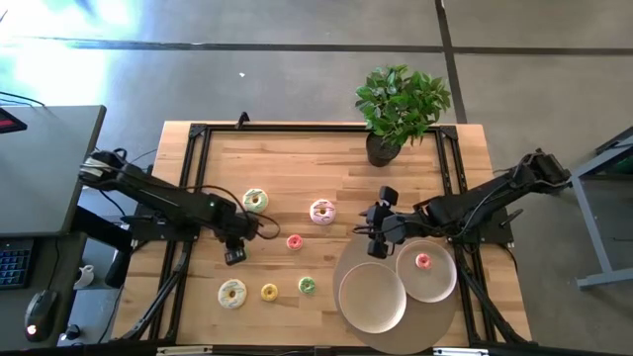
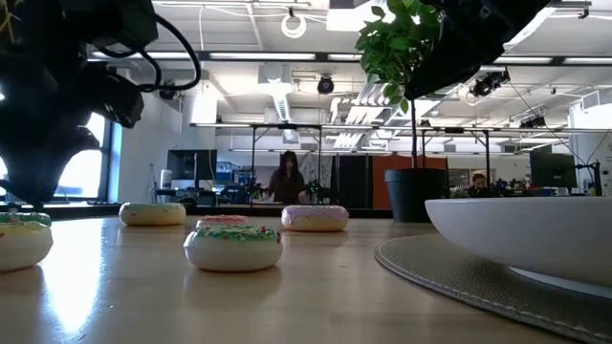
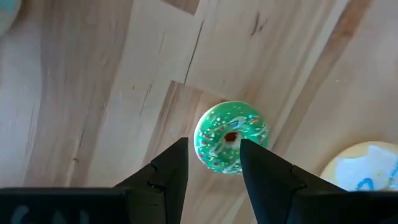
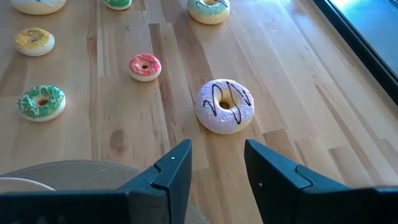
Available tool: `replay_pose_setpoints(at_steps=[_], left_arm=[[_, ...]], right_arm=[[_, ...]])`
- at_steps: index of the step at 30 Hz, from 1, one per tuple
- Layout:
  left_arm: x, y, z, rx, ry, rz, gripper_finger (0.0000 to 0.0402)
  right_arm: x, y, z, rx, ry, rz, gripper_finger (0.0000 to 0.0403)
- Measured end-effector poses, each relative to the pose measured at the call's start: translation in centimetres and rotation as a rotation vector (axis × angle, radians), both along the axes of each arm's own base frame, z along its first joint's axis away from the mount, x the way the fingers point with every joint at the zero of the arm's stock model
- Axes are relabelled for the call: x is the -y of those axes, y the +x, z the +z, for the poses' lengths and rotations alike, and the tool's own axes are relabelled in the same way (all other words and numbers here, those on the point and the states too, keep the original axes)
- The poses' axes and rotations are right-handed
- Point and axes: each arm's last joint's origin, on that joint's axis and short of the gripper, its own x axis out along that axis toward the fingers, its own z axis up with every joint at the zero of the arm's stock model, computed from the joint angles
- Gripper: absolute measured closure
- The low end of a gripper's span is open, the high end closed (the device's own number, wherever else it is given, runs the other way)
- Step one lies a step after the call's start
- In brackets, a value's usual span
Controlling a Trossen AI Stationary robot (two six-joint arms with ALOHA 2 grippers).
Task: Pick & Place donuts
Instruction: Put the small pink donut into the right white plate
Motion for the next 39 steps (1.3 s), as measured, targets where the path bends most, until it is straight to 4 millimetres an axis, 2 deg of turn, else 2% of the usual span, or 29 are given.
replay_pose_setpoints(at_steps=[4, 11, 16, 21, 25, 32, 35, 39], left_arm=[[0.0, 0.5, -0.4, 0.021, 0.040, -0.004, 0.0260], [0.5, 3.3, 0.4, 0.341, 0.073, -0.093, 0.0260], [0.6, 4.6, 0.9, 0.487, 0.163, -0.091, 0.0260], [0.5, 4.6, 0.8, 0.486, 0.189, -0.080, 0.0260], [0.5, 4.6, 0.9, 0.488, 0.184, -0.069, 0.0260], [0.5, 4.6, 0.9, 0.488, 0.188, -0.066, 0.0260], [0.4, 4.6, 0.9, 0.491, 0.208, -0.057, 0.0260], [0.4, 4.6, 0.9, 0.493, 0.220, -0.053, 0.0260]], right_arm=[[0.0, 0.0, 0.0, 0.000, 0.000, 0.000, 0.0259], [0.0, 0.0, 0.0, 0.000, -0.005, -0.003, 0.0259], [-0.5, 1.3, -0.9, 0.001, -0.038, 0.064, 0.0258], [-1.2, 4.5, -2.7, 0.081, -0.037, 0.246, 0.0258], [-0.7, 7.6, -5.1, 0.176, 0.015, 0.370, 0.0258], [1.4, 11.0, -10.0, 0.265, 0.038, 0.418, 0.0258], [1.4, 12.4, -11.3, 0.272, 0.020, 0.440, 0.0258], [0.9, 15.3, -12.4, 0.191, 0.030, 0.481, 0.0258]])
